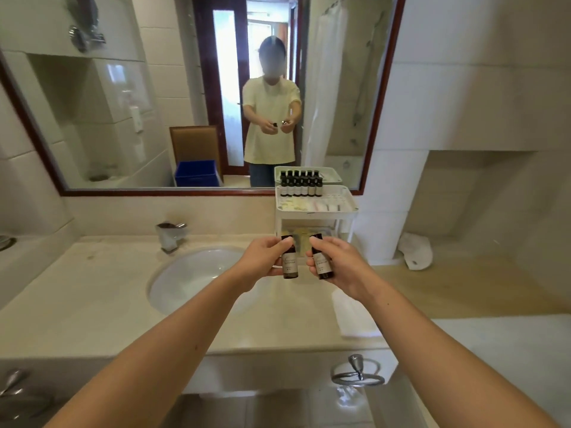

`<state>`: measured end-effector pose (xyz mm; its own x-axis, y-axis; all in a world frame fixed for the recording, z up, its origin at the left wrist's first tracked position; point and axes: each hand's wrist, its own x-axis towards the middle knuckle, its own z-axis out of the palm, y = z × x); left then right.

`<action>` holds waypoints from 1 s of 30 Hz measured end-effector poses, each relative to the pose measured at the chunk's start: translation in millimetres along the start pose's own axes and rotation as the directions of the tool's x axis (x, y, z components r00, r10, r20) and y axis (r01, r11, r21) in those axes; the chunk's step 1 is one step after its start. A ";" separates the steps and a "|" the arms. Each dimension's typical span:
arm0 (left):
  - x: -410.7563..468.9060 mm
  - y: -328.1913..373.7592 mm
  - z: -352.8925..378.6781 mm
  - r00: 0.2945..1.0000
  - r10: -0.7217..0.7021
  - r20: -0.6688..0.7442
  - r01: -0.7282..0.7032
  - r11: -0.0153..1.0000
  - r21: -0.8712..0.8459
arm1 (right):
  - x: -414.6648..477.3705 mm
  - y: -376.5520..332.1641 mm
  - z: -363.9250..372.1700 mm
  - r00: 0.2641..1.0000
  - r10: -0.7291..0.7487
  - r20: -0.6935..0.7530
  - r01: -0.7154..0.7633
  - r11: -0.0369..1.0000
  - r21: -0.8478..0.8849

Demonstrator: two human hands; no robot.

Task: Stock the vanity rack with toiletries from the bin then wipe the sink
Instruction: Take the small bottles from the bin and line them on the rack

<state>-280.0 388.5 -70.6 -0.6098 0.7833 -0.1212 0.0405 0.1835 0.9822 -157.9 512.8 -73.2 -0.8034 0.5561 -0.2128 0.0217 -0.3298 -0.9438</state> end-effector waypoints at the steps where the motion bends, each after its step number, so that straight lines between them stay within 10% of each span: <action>1: 12.8 1.6 1.8 1.000 0.007 0.012 -0.006 1.000 -0.002 | 8.6 -3.8 -4.5 1.000 -0.008 -0.011 0.008 1.000 0.008; 30: 318.0 47.7 18.9 0.972 0.187 0.142 -0.216 0.950 0.224 | 253.1 -97.6 -96.0 0.928 -0.227 -0.294 0.120 0.932 -0.343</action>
<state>-457.0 657.5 -65.1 -0.4730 0.8799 0.0458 0.3471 0.1383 0.9276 -306.2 759.0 -59.3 -0.5760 0.8155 -0.0571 0.1281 0.0210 -0.9915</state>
